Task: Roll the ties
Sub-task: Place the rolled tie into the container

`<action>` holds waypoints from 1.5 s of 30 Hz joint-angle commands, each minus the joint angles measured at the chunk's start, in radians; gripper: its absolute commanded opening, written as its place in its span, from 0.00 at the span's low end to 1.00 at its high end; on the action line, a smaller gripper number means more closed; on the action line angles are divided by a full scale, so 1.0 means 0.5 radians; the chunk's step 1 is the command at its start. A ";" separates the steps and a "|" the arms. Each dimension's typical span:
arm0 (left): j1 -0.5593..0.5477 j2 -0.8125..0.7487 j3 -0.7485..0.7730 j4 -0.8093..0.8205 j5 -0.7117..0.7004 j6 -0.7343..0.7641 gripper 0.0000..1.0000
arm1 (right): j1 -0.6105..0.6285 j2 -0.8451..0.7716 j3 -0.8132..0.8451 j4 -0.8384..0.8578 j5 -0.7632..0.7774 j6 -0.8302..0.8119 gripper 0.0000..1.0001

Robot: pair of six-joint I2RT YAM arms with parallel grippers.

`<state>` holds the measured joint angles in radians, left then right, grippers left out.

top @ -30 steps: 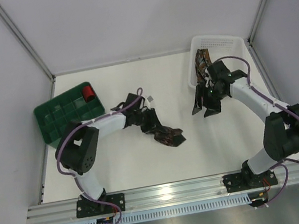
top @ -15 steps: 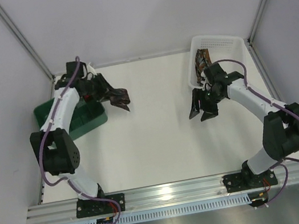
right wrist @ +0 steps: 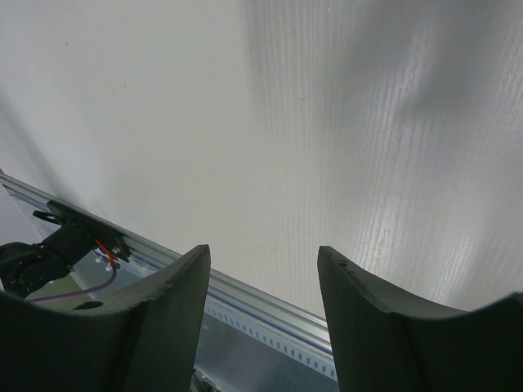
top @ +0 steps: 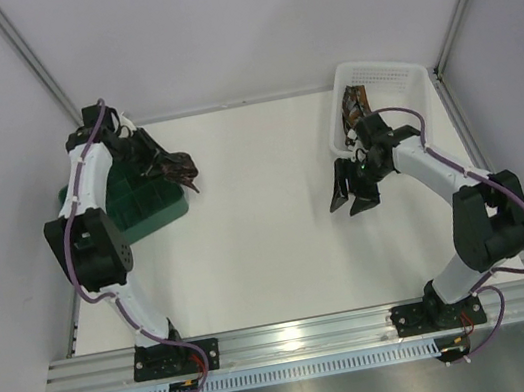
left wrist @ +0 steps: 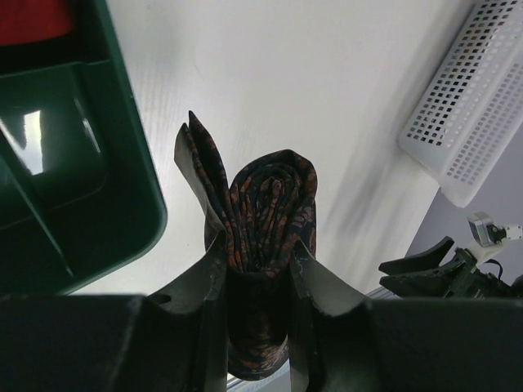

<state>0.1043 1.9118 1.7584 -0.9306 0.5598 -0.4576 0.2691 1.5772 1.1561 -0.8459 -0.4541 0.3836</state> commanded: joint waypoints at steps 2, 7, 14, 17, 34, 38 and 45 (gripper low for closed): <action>0.080 -0.062 0.097 -0.084 -0.046 0.056 0.01 | -0.001 0.018 0.066 0.023 -0.046 -0.043 0.61; 0.144 -0.074 0.064 -0.078 -0.070 0.096 0.01 | 0.002 0.021 0.063 0.035 -0.049 -0.040 0.61; 0.181 -0.059 0.014 0.011 -0.110 0.130 0.01 | 0.002 0.024 0.041 0.041 -0.037 -0.043 0.61; 0.184 -0.035 0.002 0.014 -0.135 0.151 0.00 | 0.002 0.027 0.035 0.044 -0.040 -0.040 0.61; 0.184 0.091 -0.065 -0.035 -0.343 0.206 0.00 | 0.002 0.033 0.029 0.050 -0.037 -0.043 0.61; 0.184 0.113 -0.053 -0.059 -0.395 0.225 0.00 | 0.002 0.042 0.026 0.050 -0.037 -0.043 0.61; 0.181 0.152 -0.050 -0.069 -0.408 0.213 0.00 | 0.002 0.049 0.029 0.057 -0.046 -0.037 0.61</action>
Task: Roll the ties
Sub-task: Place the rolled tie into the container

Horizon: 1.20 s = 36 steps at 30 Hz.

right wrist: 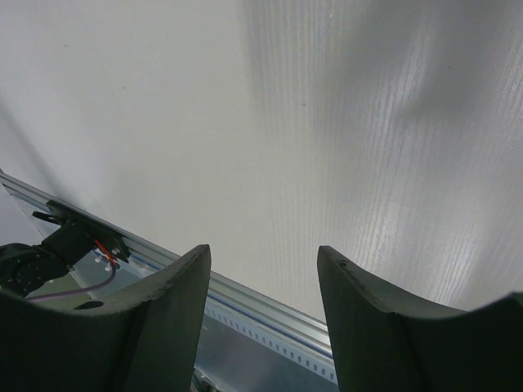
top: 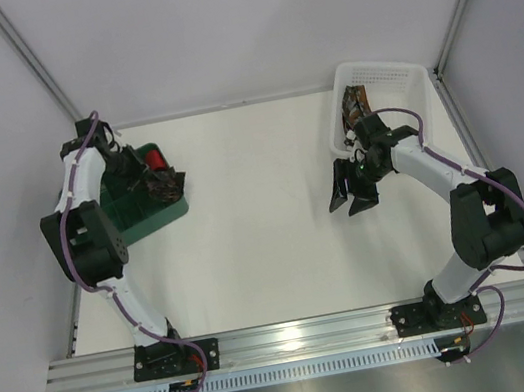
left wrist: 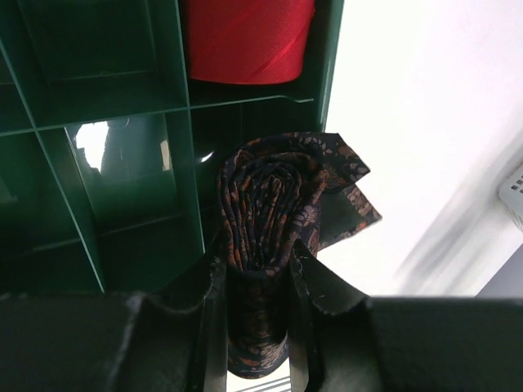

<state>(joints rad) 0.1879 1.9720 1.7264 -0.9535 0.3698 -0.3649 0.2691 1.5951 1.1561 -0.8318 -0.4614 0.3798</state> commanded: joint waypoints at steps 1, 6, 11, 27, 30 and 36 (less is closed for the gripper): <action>0.011 0.038 0.014 -0.023 -0.040 0.021 0.00 | 0.005 0.016 0.029 0.028 -0.031 -0.029 0.61; -0.011 0.066 0.011 -0.020 -0.086 0.006 0.00 | 0.005 0.022 0.023 0.034 -0.034 -0.029 0.61; -0.057 0.099 0.032 -0.026 -0.163 -0.028 0.00 | 0.005 0.019 0.013 0.035 -0.031 -0.029 0.61; -0.345 0.314 0.385 -0.231 -0.577 -0.215 0.00 | 0.005 0.028 -0.048 0.074 -0.062 -0.026 0.61; -0.360 0.406 0.517 -0.348 -0.657 -0.221 0.01 | 0.002 0.025 -0.057 0.081 -0.065 -0.029 0.61; -0.468 0.489 0.612 -0.465 -0.807 -0.282 0.00 | 0.005 0.031 -0.076 0.105 -0.083 -0.023 0.61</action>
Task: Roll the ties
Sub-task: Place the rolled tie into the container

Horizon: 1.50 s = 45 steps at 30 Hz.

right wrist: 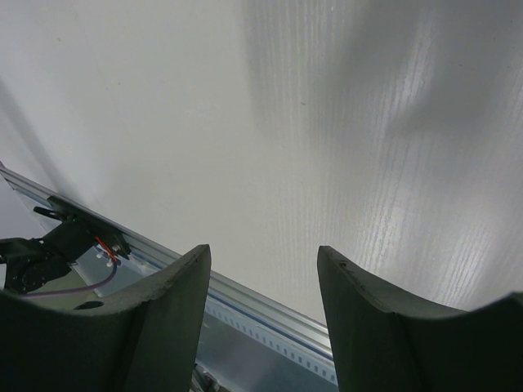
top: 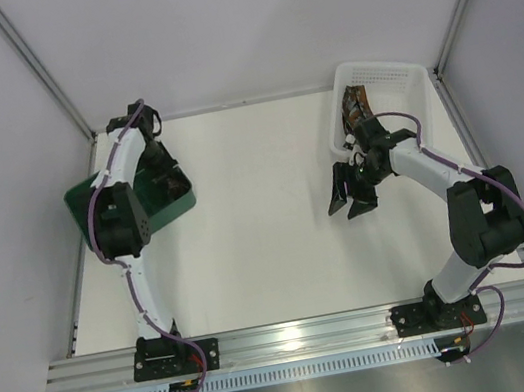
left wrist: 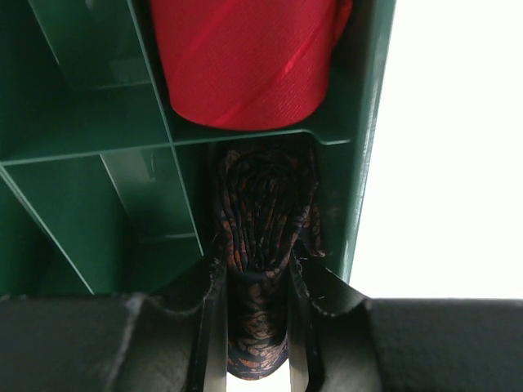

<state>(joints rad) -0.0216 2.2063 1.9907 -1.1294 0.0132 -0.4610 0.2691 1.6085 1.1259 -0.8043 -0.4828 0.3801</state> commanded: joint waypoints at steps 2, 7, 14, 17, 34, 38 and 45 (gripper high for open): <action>-0.061 0.033 0.071 -0.091 -0.088 -0.127 0.00 | 0.005 0.007 -0.015 0.056 -0.047 -0.018 0.61; -0.070 0.070 0.053 -0.076 -0.118 -0.182 0.00 | 0.011 0.011 -0.006 0.053 -0.050 -0.021 0.61; -0.070 0.116 0.041 -0.042 -0.069 -0.195 0.15 | 0.011 -0.005 -0.018 0.047 -0.041 -0.030 0.61; -0.070 0.070 -0.005 -0.030 -0.091 -0.195 0.35 | 0.014 -0.014 -0.024 0.044 -0.038 -0.027 0.61; -0.067 -0.212 -0.054 -0.027 -0.097 -0.161 0.71 | 0.011 -0.039 -0.006 0.050 -0.038 -0.021 0.61; -0.055 -0.292 -0.094 -0.033 -0.100 -0.152 0.72 | 0.017 -0.045 0.003 0.050 -0.029 -0.021 0.61; -0.049 -0.813 -0.355 0.135 -0.045 -0.127 0.74 | 0.038 -0.072 0.052 0.004 0.054 -0.018 0.63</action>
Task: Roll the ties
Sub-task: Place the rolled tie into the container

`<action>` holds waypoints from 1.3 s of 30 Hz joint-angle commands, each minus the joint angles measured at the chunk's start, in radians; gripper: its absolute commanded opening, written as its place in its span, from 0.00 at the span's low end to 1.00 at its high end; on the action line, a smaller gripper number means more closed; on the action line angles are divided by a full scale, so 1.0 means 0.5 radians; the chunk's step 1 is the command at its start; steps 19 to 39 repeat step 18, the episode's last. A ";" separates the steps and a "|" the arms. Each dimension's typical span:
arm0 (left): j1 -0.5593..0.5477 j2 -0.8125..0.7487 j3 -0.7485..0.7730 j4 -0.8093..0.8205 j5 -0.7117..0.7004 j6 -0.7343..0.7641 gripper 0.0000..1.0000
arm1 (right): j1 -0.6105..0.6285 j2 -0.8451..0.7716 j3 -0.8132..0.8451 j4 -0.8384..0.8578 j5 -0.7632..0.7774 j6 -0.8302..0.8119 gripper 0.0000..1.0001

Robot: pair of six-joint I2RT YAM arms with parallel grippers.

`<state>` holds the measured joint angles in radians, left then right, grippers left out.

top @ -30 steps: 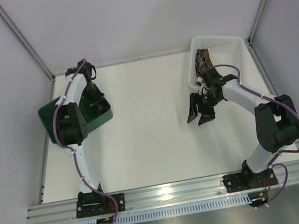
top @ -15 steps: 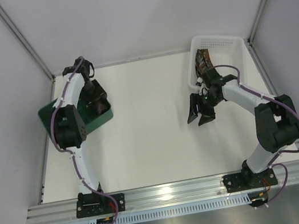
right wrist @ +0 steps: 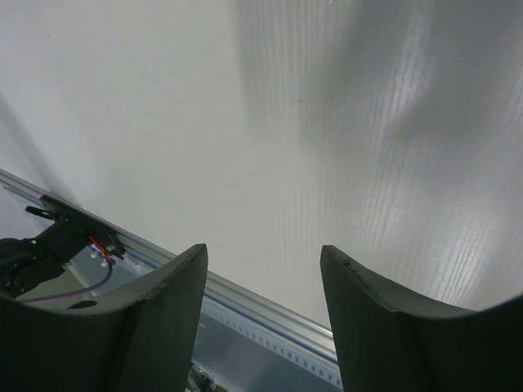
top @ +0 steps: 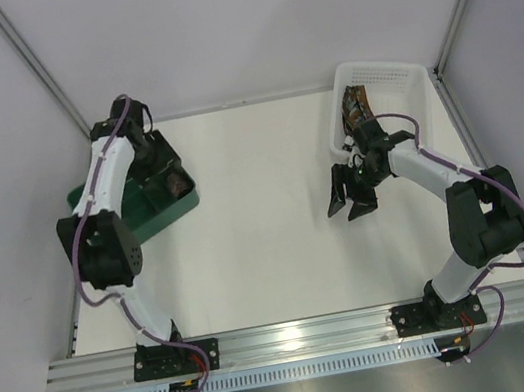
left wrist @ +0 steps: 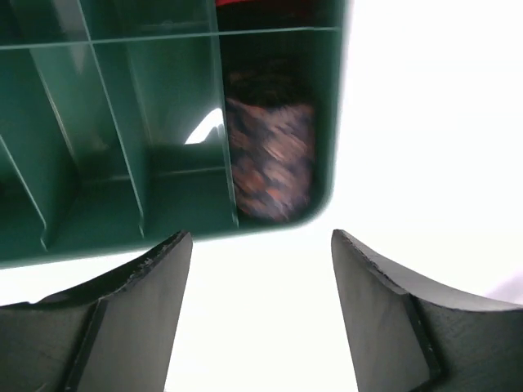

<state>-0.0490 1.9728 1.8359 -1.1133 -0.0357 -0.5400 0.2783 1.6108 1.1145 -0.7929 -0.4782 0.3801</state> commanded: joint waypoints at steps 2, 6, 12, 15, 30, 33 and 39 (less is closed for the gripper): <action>-0.015 -0.631 -0.284 0.314 0.242 0.009 0.76 | 0.023 -0.101 0.075 -0.028 0.070 -0.012 0.65; -0.150 -1.180 -0.931 0.872 0.552 -0.119 0.79 | 0.026 -0.233 0.020 0.009 0.183 0.016 0.77; -0.482 -1.767 -1.894 1.416 0.890 -0.313 1.00 | 0.032 -0.500 -0.201 0.162 0.220 0.145 0.99; -0.583 -2.033 -2.192 1.530 1.031 -0.371 1.00 | 0.039 -0.656 -0.403 0.300 0.110 0.224 1.00; -0.657 -2.301 -2.413 1.658 1.218 -0.405 1.00 | 0.121 -1.032 -0.648 0.588 0.106 0.347 1.00; -0.657 -2.301 -2.413 1.658 1.218 -0.405 1.00 | 0.121 -1.032 -0.648 0.588 0.106 0.347 1.00; -0.657 -2.301 -2.413 1.658 1.218 -0.405 1.00 | 0.121 -1.032 -0.648 0.588 0.106 0.347 1.00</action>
